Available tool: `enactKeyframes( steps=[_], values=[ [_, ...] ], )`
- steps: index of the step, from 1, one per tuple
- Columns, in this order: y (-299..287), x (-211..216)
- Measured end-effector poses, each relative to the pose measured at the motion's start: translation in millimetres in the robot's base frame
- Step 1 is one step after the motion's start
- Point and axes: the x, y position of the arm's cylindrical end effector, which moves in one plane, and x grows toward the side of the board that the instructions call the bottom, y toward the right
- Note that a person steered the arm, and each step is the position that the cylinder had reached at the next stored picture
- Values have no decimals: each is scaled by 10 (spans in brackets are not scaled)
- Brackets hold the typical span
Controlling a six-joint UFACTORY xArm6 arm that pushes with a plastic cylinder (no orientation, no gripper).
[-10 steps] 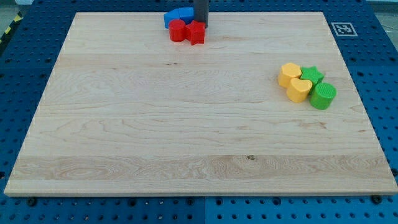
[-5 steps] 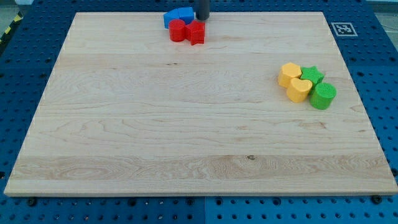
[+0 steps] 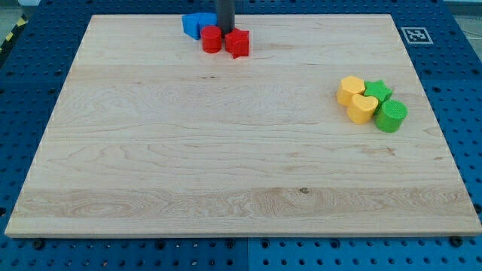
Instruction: Separate the blue blocks with red blocks towards the left
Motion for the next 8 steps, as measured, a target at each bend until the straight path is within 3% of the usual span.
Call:
enactKeyframes(
  steps=[4, 7, 8],
  values=[
    [-143, -269],
    [-709, -275],
    [-270, -343]
  ],
)
